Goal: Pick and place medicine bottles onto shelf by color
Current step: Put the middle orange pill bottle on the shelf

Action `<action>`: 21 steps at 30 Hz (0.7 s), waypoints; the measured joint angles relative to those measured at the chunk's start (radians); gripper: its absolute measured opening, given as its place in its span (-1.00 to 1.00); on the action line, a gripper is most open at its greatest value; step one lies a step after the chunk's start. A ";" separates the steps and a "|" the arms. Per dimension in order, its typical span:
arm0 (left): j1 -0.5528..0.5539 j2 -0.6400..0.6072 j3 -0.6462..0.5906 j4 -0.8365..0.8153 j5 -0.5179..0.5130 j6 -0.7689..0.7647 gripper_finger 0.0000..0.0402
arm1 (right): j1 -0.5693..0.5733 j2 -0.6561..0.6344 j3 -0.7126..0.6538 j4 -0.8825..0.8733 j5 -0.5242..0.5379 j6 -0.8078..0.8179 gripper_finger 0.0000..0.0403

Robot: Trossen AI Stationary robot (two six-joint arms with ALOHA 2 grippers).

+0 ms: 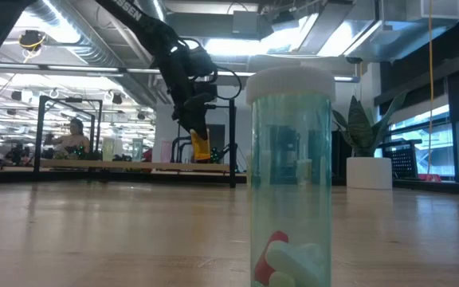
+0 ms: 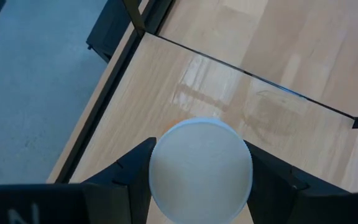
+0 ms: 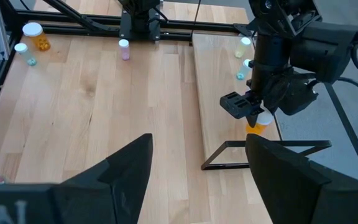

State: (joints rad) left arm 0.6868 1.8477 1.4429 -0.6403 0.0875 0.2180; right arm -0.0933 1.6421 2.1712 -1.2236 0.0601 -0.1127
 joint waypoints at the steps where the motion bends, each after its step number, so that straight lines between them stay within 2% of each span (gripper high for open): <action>1: 0.000 0.000 0.000 -0.001 0.000 0.000 -0.05 | 0.000 0.000 0.000 0.000 0.000 0.000 0.29; 21: 0.000 -0.001 0.000 -0.017 0.003 -0.003 -0.05 | 0.000 0.000 0.000 0.000 0.000 0.000 0.29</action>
State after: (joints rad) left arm 0.6868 1.8469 1.4429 -0.6577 0.0902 0.2150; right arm -0.0933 1.6417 2.1712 -1.2236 0.0601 -0.1127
